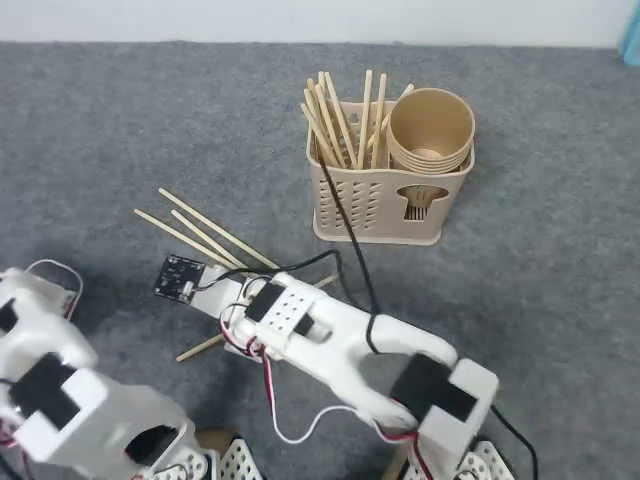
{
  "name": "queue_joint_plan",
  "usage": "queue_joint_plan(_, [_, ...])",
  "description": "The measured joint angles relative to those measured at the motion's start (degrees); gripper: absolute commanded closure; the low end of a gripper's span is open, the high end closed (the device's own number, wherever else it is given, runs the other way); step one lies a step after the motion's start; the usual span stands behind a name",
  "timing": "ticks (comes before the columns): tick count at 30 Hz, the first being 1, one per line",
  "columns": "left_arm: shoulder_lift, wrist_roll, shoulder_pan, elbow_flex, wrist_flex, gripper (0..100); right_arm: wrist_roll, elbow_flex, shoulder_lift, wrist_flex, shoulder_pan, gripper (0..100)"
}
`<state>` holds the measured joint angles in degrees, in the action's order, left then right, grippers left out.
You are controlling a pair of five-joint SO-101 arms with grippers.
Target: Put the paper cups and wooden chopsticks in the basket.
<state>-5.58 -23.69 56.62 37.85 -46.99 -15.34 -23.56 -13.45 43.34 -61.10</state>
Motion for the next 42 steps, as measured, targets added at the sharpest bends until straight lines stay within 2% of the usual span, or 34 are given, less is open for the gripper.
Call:
queue_joint_plan(4, [0.0,0.0,0.0,0.0,0.0,92,0.0,1.76,-2.02,0.0,0.0,84.4])
queue_joint_plan(7, [0.0,0.0,0.0,0.0,0.0,92,0.0,2.11,-2.2,0.09,0.18,99.0])
queue_joint_plan(10, [0.0,-0.09,0.0,0.0,0.0,93,-0.09,2.81,-1.85,1.23,0.79,96.7])
queue_joint_plan(15, [0.0,-0.09,0.0,0.0,0.0,93,-0.09,2.73,3.34,7.74,0.62,99.1])
queue_joint_plan(21, [0.0,-0.09,-0.09,0.0,0.0,93,0.0,2.73,16.97,16.97,1.23,99.1])
queue_joint_plan(28, [0.0,-0.09,-0.09,0.0,0.0,93,5.54,2.29,35.69,23.21,4.57,99.1])
queue_joint_plan(33, [0.0,-0.09,-0.09,0.0,0.0,93,6.07,-7.82,49.58,21.45,4.84,99.1])
queue_joint_plan(39, [0.0,-0.09,-0.09,0.0,0.0,93,6.33,-27.25,65.41,8.44,5.71,99.1])
queue_joint_plan(42, [0.53,0.35,-0.53,0.7,0.62,93,6.59,-31.74,71.47,2.02,7.91,99.1])
